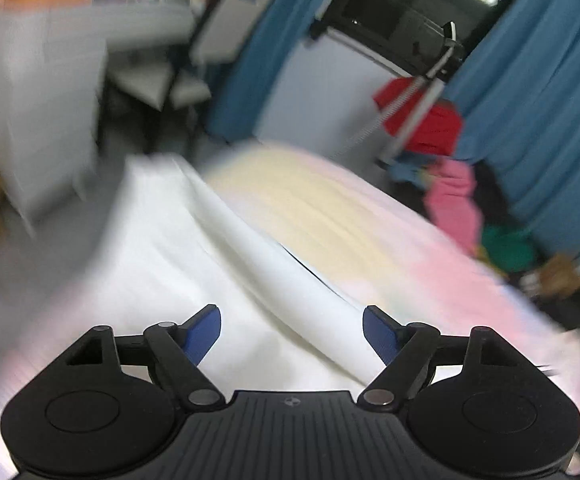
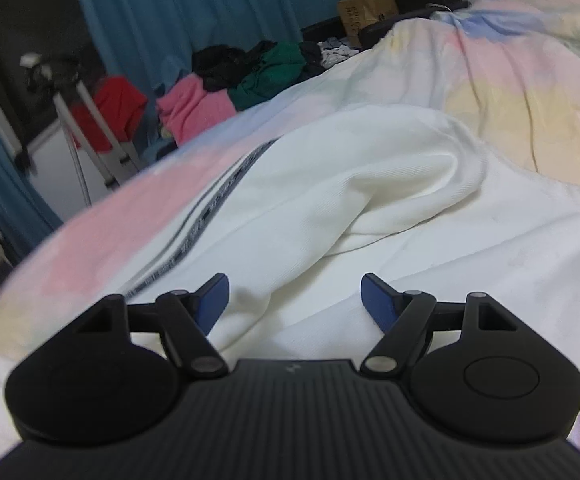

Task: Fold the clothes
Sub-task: 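Grasp the garment hem with the left gripper and lift it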

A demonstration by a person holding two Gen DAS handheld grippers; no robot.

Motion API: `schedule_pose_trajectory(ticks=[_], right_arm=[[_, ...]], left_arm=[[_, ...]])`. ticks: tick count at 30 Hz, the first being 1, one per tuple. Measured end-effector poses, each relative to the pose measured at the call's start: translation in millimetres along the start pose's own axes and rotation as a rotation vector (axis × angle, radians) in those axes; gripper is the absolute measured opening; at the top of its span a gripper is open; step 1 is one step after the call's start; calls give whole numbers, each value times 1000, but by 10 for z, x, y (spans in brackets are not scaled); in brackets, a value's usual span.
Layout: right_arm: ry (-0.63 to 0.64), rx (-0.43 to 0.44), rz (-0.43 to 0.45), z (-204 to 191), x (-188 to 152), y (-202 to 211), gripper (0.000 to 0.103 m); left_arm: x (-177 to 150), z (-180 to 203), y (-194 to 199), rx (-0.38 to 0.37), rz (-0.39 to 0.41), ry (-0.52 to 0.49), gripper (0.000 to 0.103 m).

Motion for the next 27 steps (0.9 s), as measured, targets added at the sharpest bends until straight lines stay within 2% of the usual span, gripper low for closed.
schedule_pose_trajectory(ticks=[3, 6, 9, 12, 14, 17, 20, 23, 25, 27], right_arm=[[-104, 35, -7, 148, 130, 30, 76], [-253, 109, -56, 316, 229, -51, 76], [-366, 137, -96, 500, 271, -191, 76], [-389, 116, -98, 640, 309, -356, 76], [-421, 128, -109, 672, 316, -488, 76], [-465, 136, -104, 696, 357, -726, 76], [-382, 77, -63, 746, 435, -976, 75], [-314, 7, -63, 932, 453, -1227, 57], [-387, -13, -66, 1113, 428, -1340, 26], [-463, -27, -52, 1215, 408, -1352, 12]], left_arm=[[-441, 242, -228, -75, -55, 145, 80], [-703, 398, -503, -103, -65, 228, 77], [-760, 341, -760, -85, -8, 277, 71], [-725, 202, -862, -101, 48, 354, 67], [-688, 82, -926, -100, 48, 403, 53], [-621, -89, -1034, -95, 30, 450, 39], [-552, -151, -1060, -103, 19, 438, 26], [-516, -178, -1089, -99, 16, 406, 15], [-505, -174, -1102, -96, 15, 383, 13], [-481, -125, -1091, -100, 20, 372, 12]])
Point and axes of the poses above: each gripper's, at about its wrist camera, not at the fingertips, and y roughly against the way its jaws point, z to its right, x to its top, the point moved 6 cm from there along -y, roughly the way its jaws point, and after that the axes turned 13 degrees about z, right-handed, at the moved point
